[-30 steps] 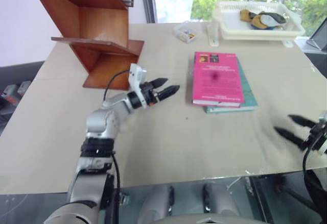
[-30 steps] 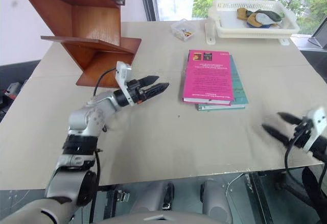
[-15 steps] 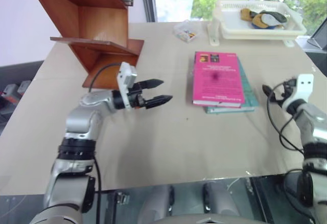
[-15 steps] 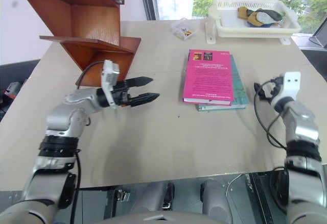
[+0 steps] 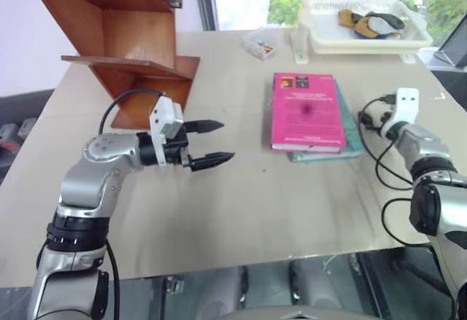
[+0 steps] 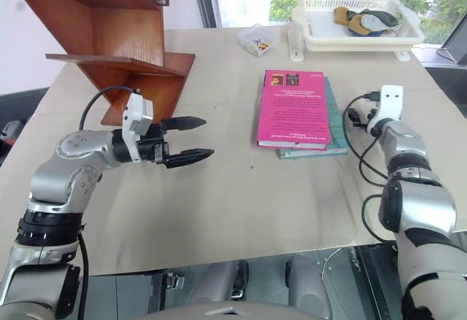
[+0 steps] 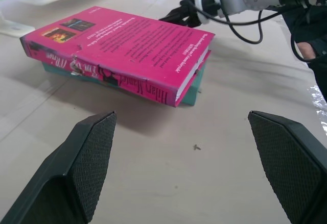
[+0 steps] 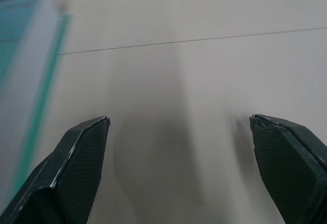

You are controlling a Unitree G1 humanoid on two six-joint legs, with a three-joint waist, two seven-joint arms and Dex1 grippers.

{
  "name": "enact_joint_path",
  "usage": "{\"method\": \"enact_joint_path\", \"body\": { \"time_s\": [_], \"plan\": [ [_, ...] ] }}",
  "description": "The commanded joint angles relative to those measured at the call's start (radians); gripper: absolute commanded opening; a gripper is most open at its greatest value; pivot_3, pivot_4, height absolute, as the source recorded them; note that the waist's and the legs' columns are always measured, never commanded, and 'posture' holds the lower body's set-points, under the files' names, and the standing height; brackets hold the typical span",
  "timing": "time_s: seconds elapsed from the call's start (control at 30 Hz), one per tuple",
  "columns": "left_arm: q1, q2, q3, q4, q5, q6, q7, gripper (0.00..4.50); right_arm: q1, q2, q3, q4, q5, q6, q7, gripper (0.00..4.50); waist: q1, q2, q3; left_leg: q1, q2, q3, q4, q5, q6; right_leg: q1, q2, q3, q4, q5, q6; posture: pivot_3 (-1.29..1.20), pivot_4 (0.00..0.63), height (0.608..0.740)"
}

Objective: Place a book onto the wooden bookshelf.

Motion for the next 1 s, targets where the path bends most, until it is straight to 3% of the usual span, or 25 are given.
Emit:
{"method": "enact_joint_path", "body": {
  "time_s": [0.03, 0.7, 1.0],
  "plan": [
    [0.036, 0.013, 0.047, -0.072, -0.025, 0.003, 0.035, 4.43, -0.049, 0.004, 0.018, 0.009, -0.029, -0.016, 0.051, 4.5, -0.004, 0.0, 0.0, 0.0, 0.0, 0.0, 0.0, 0.0, 0.0, 0.0, 0.0, 0.0, 0.0, 0.0, 0.0, 0.0, 0.15, 0.74],
    [0.166, 0.048, 0.146, -0.185, -0.094, 0.048, 0.119, 4.43, -0.056, 0.127, 0.048, -0.008, -0.044, -0.127, 0.567, 4.5, -0.009, 0.0, 0.0, 0.0, 0.001, 0.0, 0.0, 0.0, -0.001, -0.002, 0.0, 0.001, 0.001, 0.0, 0.0, 0.0, 0.15, 0.74],
    [0.007, -0.029, 0.133, 0.024, -0.069, 0.031, 0.202, 4.43, 0.016, 0.02, 0.078, -0.061, -0.094, -0.205, 0.464, 4.5, -0.001, 0.0, 0.0, 0.0, -0.001, -0.002, 0.0, 0.001, -0.002, -0.001, -0.001, -0.001, 0.002, 0.0, 0.0, 0.0, 0.15, 0.74]
  ]
}}
